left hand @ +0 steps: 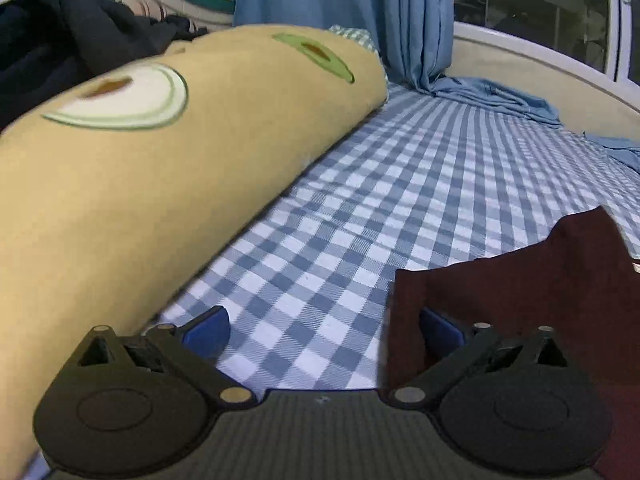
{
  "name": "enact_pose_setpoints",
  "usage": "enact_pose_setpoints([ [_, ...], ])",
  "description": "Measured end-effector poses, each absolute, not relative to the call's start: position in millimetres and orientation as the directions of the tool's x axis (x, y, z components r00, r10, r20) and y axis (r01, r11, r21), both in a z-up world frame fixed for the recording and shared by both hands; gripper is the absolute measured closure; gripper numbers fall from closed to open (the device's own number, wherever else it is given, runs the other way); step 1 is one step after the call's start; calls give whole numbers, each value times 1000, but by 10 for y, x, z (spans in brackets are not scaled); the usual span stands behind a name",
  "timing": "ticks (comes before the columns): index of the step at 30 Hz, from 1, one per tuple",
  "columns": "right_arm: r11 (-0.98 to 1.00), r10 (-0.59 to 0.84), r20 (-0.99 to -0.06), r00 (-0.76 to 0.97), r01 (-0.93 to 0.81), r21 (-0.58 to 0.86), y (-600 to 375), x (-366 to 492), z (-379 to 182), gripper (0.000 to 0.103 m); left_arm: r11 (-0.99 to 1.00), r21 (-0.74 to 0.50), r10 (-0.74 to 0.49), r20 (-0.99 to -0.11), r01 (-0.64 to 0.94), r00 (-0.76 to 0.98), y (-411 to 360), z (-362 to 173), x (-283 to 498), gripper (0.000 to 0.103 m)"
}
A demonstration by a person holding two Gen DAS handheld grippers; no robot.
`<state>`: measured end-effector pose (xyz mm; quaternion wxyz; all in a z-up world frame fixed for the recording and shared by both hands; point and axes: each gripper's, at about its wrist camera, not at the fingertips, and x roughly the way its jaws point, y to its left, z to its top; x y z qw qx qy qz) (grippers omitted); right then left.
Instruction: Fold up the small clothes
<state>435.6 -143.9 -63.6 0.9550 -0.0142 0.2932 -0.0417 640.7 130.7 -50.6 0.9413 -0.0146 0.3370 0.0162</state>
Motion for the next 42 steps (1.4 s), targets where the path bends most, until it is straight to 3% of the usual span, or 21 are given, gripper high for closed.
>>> enact_pose_setpoints([
  [9, 996, -92, -552, 829, 73, -56, -1443, 4335, -641, 0, 996, -36, -85, -605, 79, 792, 1463, -266, 5495, 1],
  [15, 995, -97, -552, 828, 75, -63, -1431, 4334, -645, 0, 995, 89, 27, -634, 39, 773, 1397, -497, 5340, 0],
  [26, 997, -82, -559, 825, 71, -42, -1473, 4288, -609, 0, 999, 42, 51, -663, -31, 747, 1488, -386, 5147, 1],
  [34, 994, -104, -582, 806, 96, -45, -1717, 3374, -556, 0, 996, 76, 1, -581, 53, 814, 1280, -8, 4255, 1],
  [42, 986, -166, -558, 813, 142, -86, -2060, 2201, -497, 0, 979, 61, -133, -532, 195, 836, 961, 184, 3190, 1],
])
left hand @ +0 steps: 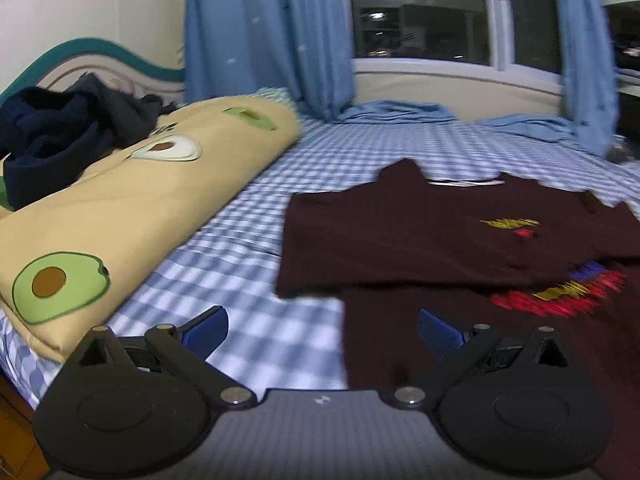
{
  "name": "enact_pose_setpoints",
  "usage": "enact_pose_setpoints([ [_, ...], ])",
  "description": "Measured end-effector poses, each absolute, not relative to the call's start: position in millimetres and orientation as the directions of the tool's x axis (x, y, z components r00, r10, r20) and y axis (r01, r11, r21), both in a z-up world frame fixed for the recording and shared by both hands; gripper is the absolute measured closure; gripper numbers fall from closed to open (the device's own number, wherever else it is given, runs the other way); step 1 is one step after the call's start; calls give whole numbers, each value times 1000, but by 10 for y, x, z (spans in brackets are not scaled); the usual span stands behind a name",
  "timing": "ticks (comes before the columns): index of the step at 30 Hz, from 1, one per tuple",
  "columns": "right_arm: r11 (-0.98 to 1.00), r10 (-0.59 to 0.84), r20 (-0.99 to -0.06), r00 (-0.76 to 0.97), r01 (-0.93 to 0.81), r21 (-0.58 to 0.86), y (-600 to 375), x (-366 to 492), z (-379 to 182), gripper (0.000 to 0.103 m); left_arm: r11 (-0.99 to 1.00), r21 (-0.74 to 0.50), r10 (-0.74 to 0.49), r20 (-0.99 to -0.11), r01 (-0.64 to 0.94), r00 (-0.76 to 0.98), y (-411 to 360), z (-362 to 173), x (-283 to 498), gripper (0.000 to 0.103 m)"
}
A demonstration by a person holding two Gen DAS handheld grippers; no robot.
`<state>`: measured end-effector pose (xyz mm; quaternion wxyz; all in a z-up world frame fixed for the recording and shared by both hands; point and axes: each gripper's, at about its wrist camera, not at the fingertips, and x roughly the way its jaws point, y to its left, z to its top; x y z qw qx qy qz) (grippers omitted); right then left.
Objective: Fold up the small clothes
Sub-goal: 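Grasp the sweatshirt hem with the right tool and lift it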
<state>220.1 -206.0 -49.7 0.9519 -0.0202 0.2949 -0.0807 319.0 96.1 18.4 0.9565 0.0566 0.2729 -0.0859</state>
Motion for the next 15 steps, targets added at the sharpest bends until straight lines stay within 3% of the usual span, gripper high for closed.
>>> enact_pose_setpoints([
  [7, 987, -153, -499, 853, 110, -115, -2263, 1360, -554, 0, 945, 68, -249, -484, 320, 839, 787, 114, 2311, 1],
  [15, 967, -24, -432, 902, -89, -239, -2115, 652, -681, 0, 917, 61, -335, -421, 395, 843, 761, -56, 1576, 1],
])
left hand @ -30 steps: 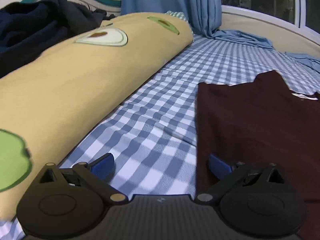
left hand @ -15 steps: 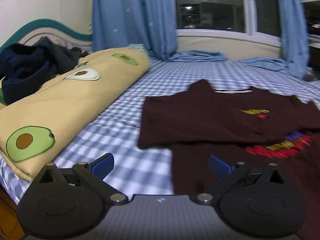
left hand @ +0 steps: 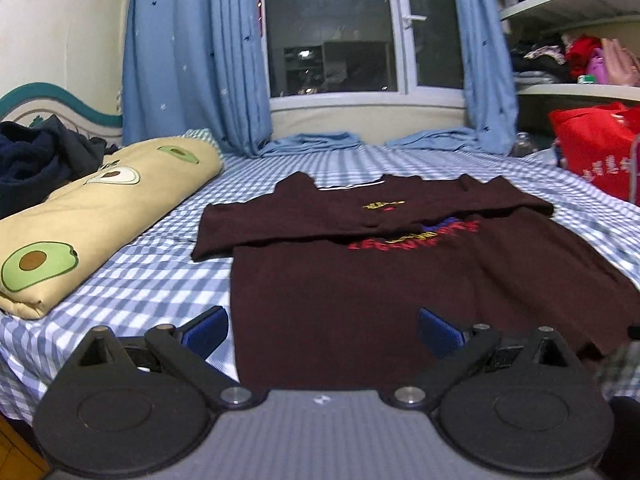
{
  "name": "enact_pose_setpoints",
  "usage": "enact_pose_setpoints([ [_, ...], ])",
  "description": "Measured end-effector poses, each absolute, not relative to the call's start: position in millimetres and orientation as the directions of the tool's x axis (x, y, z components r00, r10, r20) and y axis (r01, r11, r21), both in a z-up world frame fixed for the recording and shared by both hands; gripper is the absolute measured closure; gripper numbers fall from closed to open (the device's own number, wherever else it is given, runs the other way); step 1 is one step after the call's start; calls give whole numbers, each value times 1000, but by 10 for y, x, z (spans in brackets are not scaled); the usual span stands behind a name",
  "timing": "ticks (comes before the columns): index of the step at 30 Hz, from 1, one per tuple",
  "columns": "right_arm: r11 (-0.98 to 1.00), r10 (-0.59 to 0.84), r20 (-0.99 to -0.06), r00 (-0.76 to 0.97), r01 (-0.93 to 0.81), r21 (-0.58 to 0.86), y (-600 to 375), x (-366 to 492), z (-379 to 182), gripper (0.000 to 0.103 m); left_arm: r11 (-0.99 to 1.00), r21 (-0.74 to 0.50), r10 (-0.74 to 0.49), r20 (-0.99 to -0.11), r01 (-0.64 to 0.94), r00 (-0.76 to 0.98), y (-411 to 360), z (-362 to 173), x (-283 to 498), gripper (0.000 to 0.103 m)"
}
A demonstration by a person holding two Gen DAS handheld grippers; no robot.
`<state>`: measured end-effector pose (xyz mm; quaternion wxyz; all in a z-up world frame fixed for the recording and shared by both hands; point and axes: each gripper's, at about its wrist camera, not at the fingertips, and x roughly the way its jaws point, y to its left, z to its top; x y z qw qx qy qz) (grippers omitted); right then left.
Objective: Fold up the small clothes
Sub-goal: 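Grasp the sweatshirt hem with the right tool and lift it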
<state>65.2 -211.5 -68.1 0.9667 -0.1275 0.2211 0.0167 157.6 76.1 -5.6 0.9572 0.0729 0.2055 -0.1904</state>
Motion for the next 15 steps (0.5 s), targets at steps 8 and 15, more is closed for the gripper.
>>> enact_pose_setpoints([
  [8, 886, -138, -438, 888, -86, -455, -1860, 654, -996, 0, 896, 105, -351, -425, 431, 834, 653, -246, 1218, 1],
  [15, 750, -282, -351, 893, -23, -661, -1717, 813, -1250, 1, 880, 143, -358, -425, 452, 832, 624, -387, 996, 1],
])
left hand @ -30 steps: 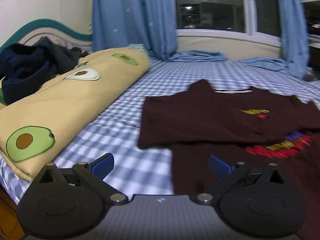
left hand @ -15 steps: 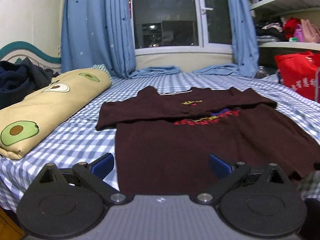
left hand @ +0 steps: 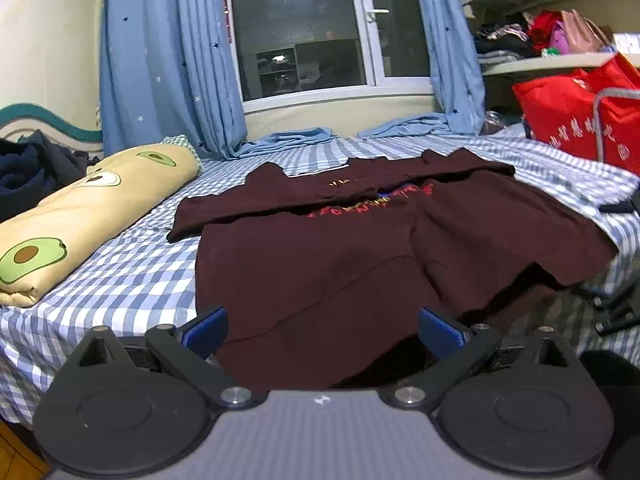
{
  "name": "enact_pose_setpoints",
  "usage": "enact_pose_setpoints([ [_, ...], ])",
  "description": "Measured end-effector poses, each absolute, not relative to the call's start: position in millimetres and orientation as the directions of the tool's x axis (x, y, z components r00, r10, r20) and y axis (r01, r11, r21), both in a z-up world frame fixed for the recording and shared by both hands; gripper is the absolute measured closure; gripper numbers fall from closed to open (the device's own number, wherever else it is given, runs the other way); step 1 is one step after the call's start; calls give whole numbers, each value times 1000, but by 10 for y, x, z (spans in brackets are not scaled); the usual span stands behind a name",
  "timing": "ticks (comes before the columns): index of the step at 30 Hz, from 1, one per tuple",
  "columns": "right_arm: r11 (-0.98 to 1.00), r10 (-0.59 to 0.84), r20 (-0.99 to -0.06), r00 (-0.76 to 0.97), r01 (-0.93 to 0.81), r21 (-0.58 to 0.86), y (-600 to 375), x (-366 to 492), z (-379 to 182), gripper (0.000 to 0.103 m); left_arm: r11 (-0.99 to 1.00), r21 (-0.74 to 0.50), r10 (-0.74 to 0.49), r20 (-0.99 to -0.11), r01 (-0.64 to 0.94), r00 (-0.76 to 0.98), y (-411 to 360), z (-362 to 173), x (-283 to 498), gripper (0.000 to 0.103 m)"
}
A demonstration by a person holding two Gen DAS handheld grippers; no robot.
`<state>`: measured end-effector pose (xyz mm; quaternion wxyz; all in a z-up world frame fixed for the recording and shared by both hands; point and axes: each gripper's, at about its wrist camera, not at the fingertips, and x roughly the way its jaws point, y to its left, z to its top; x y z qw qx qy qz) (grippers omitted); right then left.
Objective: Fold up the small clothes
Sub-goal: 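Grasp the sweatshirt hem with the right tool and lift it, then grasp the hem with the left tool while the right tool holds it raised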
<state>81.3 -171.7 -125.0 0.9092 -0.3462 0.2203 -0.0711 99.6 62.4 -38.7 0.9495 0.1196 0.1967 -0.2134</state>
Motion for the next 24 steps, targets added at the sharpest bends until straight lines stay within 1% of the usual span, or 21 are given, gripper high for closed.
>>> enact_pose_setpoints([
  [2, 741, -291, -335, 896, -11, -671, -1734, 833, -1283, 2, 870, 172, -359, -420, 462, 833, 597, -444, 930, 1],
  [3, 746, -287, -334, 898, -10, -666, -1748, 827, -1283, 6, 865, 185, -359, -421, 466, 833, 581, -475, 896, 1],
  [4, 755, -280, -336, 899, -10, -656, -1758, 810, -1272, 15, 862, 198, -354, -425, 467, 833, 557, -510, 867, 1],
  [5, 767, -272, -334, 902, -6, -641, -1779, 790, -1249, 19, 859, 207, -351, -426, 468, 834, 541, -538, 855, 1],
  [7, 790, -263, -318, 911, 14, -613, -1784, 738, -1193, 31, 853, 228, -343, -432, 469, 834, 482, -610, 846, 1],
  [8, 802, -256, -310, 916, 22, -597, -1809, 716, -1162, 35, 850, 241, -337, -435, 468, 835, 449, -650, 847, 1],
  [10, 813, -257, -297, 920, 40, -581, -1839, 701, -1103, 55, 840, 267, -331, -437, 472, 836, 379, -731, 856, 1],
  [11, 817, -260, -287, 922, 52, -574, -1853, 686, -1069, 57, 835, 277, -329, -443, 476, 834, 353, -764, 867, 1],
  [14, 823, -296, -251, 922, 113, -556, -1893, 688, -962, 56, 836, 257, -329, -473, 485, 817, 266, -837, 896, 1],
  [15, 830, -303, -242, 922, 130, -542, -1917, 696, -929, 53, 837, 248, -334, -474, 487, 815, 249, -850, 897, 1],
  [17, 848, -304, -238, 922, 148, -509, -1959, 730, -870, 54, 830, 286, -326, -449, 480, 832, 189, -874, 868, 1],
  [18, 852, -302, -240, 923, 149, -502, -1969, 750, -845, 56, 822, 318, -316, -435, 472, 843, 148, -895, 856, 1],
  [19, 854, -297, -240, 924, 144, -500, -1965, 763, -828, 63, 815, 352, -302, -420, 460, 856, 98, -913, 844, 1],
  [20, 856, -288, -237, 928, 139, -498, -1960, 766, -810, 68, 812, 378, -288, -404, 445, 868, 61, -925, 834, 1],
  [21, 859, -279, -234, 932, 133, -495, -1946, 767, -788, 79, 812, 392, -280, -391, 433, 877, 32, -932, 829, 1],
  [22, 862, -270, -228, 936, 129, -490, -1936, 780, -760, 85, 815, 401, -269, -379, 419, 886, 6, -935, 835, 1],
  [24, 866, -261, -212, 942, 132, -483, -1899, 794, -710, 86, 822, 406, -254, -367, 400, 895, -33, -941, 854, 1],
])
